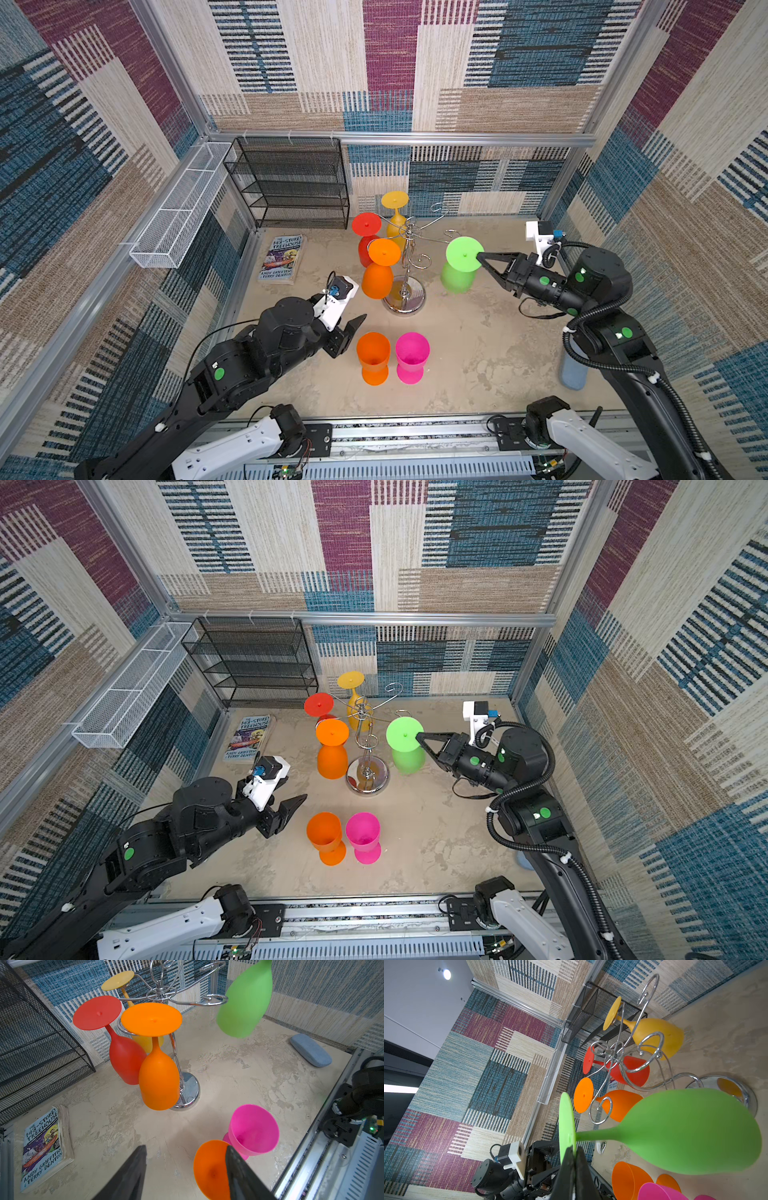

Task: Take the wine glass off the wine glass rack
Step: Pick up the wine glass from the wine glass rack.

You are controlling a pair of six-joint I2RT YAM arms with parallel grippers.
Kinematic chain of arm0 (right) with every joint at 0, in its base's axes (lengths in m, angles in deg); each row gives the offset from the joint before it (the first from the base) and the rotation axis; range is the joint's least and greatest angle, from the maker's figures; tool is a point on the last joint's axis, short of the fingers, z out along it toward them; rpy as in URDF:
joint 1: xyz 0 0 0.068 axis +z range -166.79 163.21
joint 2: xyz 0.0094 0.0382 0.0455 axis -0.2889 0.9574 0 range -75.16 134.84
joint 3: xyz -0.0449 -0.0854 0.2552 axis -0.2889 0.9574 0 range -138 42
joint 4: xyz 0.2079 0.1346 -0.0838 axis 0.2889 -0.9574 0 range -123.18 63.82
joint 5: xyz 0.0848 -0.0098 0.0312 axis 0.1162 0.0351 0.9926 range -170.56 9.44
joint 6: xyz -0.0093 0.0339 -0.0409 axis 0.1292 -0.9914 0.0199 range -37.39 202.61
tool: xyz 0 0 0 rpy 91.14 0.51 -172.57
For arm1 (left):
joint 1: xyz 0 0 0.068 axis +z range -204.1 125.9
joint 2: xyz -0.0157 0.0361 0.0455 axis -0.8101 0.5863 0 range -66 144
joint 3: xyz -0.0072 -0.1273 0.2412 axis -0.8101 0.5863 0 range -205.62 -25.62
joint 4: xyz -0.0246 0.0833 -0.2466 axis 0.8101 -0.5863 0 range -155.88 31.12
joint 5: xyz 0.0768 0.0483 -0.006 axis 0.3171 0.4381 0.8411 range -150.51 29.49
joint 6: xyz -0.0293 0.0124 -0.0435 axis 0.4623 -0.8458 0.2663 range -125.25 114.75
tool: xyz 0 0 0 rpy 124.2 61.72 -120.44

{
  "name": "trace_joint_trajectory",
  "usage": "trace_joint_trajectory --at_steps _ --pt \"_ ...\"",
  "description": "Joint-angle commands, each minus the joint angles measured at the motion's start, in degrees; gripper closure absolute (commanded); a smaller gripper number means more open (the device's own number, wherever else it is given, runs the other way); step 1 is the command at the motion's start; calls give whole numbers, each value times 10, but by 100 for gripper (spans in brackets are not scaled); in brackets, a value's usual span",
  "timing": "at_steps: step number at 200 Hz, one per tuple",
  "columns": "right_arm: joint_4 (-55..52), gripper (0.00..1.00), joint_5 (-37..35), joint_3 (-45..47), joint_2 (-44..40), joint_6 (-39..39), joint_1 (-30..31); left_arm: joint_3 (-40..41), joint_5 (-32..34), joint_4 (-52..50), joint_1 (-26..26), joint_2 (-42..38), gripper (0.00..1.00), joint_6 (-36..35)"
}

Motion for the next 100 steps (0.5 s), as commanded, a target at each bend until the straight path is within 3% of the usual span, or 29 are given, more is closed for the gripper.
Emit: trace_joint_trajectory --at_steps 1,100 --pt "-16 100 -40 -26 -9 25 0 -6 -18 22 1 -1 37 -3" --pt "84 100 -21 -96 11 35 0 -39 -83 102 14 37 37 -19"
